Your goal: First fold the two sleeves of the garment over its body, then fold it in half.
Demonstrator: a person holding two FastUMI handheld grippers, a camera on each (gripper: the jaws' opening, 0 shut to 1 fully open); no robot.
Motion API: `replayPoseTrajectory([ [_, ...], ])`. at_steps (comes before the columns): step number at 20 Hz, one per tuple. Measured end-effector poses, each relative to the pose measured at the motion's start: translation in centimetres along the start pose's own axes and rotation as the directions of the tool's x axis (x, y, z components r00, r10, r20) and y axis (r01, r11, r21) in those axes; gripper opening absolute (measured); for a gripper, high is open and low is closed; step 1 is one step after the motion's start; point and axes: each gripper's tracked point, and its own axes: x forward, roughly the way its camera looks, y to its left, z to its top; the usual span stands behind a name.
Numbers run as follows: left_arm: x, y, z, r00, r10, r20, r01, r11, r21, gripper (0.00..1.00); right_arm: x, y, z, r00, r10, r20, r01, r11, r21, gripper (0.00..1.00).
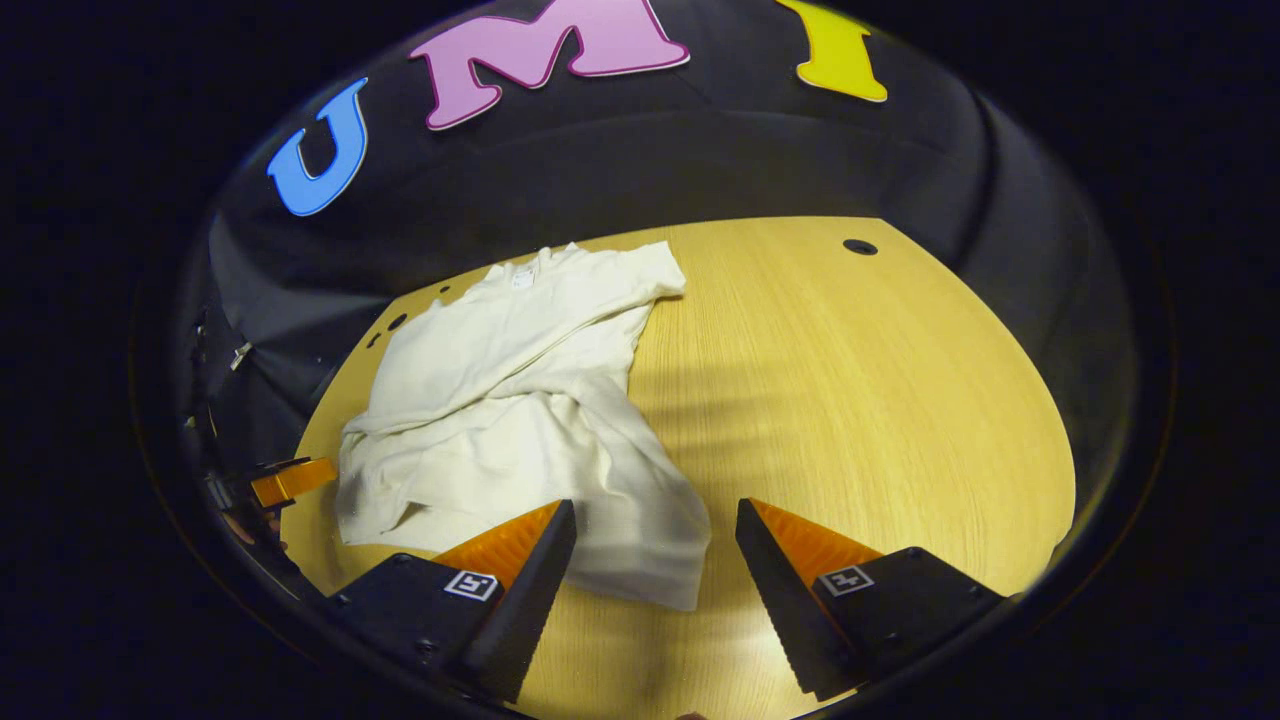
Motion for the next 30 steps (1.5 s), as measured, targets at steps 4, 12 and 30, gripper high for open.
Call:
replayPoseTrajectory([
  [4,-0.5,-0.3,-3.7,0.996,0.001,-0.088,0.0,1.0,0.012,0.98,1.2,0.0,-1.6,0.999,-0.017,-0.036,0.017,1.0,0.014,0.99],
  [12,0.5,-0.9,-5.6,0.992,0.012,-0.125,-0.002,0.997,0.075,1.0,2.7,0.8,-3.7,0.997,-0.043,-0.065,0.042,0.999,-0.018,0.99],
  [30,0.8,-4.3,-5.4,0.996,-0.065,-0.063,0.072,0.989,0.126,0.13,3.3,3.3,-4.1,0.995,-0.034,-0.099,0.031,0.999,-0.028,0.06],
])
